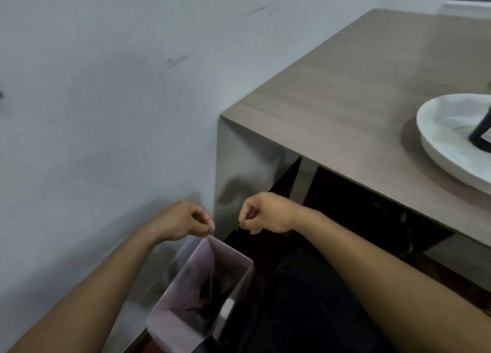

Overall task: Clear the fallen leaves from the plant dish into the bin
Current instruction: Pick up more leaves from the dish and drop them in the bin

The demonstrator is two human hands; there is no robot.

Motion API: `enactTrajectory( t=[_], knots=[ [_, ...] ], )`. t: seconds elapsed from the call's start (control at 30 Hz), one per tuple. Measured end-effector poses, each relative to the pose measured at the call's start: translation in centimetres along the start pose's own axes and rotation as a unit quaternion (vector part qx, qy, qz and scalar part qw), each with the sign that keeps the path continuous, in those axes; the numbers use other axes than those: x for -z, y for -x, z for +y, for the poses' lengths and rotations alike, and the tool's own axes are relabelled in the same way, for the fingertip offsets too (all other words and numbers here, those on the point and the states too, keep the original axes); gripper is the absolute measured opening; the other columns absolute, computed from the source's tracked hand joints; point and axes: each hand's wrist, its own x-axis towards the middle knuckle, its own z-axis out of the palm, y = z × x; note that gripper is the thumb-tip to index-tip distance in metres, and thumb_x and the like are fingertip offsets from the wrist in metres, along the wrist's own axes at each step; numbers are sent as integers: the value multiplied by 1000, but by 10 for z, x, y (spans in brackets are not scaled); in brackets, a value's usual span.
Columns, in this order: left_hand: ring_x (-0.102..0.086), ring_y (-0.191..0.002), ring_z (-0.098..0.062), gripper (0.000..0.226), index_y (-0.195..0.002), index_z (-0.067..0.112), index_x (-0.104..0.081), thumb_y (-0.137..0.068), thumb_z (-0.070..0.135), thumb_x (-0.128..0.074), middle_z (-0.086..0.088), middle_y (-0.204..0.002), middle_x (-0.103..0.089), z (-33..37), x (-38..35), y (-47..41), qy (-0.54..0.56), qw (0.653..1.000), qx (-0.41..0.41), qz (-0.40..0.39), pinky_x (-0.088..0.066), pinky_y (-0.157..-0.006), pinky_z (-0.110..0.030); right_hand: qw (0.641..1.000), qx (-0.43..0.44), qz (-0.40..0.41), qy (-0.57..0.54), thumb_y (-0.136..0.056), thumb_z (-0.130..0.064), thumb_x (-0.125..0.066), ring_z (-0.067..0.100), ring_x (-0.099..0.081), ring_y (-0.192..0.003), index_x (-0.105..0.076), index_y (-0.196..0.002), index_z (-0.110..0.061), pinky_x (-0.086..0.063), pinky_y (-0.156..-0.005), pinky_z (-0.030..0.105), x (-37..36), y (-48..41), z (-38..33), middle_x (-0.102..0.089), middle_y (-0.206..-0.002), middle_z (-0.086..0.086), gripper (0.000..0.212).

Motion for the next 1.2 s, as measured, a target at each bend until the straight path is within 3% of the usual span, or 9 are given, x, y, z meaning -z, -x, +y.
enactTrajectory(
  t=[0.17, 0.27, 0.4, 0.53, 0.63, 0.77, 0.97, 1.1, 1.2],
  knots=[
    [-74, -71, -8, 12, -84, 10, -87, -83, 0, -80, -7, -79, -84, -67, -39, -10, 42, 998, 56, 0, -61, -74, -25, 997, -26, 5, 69, -92, -17, -78, 12, -78, -78, -78, -88, -22, -60, -73, 24, -59, -30, 17, -83, -87, 2, 6],
    [-67, -70, -13, 11, -89, 8, -87, -86, 2, -78, -21, -88, -82, -98, -58, -21, 46, 995, 83, -15, -56, -69, -26, 993, -24, -9, 116, -94, -22, -75, 14, -79, -96, -85, -105, -19, -55, -83, 21, -81, -37, 20, -85, -103, 3, 15],
    [-58, -65, -16, 23, -92, 24, -83, -90, 4, -72, -1, -70, -70, -120, -71, -30, 33, 989, 122, -74, -46, -67, -30, 993, -22, -5, 114, -96, -28, -71, 13, -79, -102, -84, -111, -19, -61, -94, 28, -95, -39, 19, -85, -108, 1, 21],
    [-59, -67, -12, 25, -112, 16, -79, -96, 3, -65, -5, -81, -68, -116, -69, -32, 18, 989, 121, -78, -49, -62, -22, 993, -17, -5, 115, -92, -27, -70, 11, -79, -97, -83, -107, -20, -63, -93, 37, -95, -38, 18, -85, -104, -2, 21],
    [-65, -76, -13, 24, -122, 9, -77, -101, 9, -65, -12, -95, -75, -100, -59, -30, 26, 991, 115, -67, -49, -55, -12, 994, -5, 5, 110, -93, -32, -69, 13, -79, -99, -84, -109, -20, -62, -94, 36, -87, -34, 13, -85, -106, -1, 24],
    [-79, -105, -20, 23, -123, 19, -76, -102, 27, -70, -5, -115, -81, -60, -33, -24, 77, 993, 80, -37, -56, -79, -28, 995, 25, 28, 97, -94, -26, -71, 12, -78, -100, -85, -112, -21, -61, -95, 31, -58, -26, -1, -84, -107, -2, 22],
    [-77, -112, -18, 25, -127, 22, -74, -104, 28, -66, -1, -119, -81, 31, 18, -14, 107, 994, -27, 6, -59, -101, -40, 985, 72, 93, 129, -97, -28, -72, 10, -76, -101, -83, -116, -25, -59, -94, 26, 12, 4, -28, -83, -110, -6, 22],
    [-78, -108, -18, 25, -128, 23, -74, -105, 26, -63, 5, -118, -82, 103, 46, -10, 92, 989, -111, 14, -62, -94, -36, 977, 75, 150, 132, -96, -28, -73, 2, -74, -94, -82, -117, -25, -49, -82, 8, 66, 36, -39, -83, -109, -8, 23],
    [-79, -104, -21, 24, -125, 22, -75, -105, 25, -62, 5, -116, -82, 166, 56, -11, 68, 983, -169, 16, -61, -83, -32, 970, 67, 192, 134, -96, -26, -74, -5, -68, -79, -81, -116, -25, -47, -75, 6, 111, 74, -46, -83, -105, -8, 21]
  ],
)
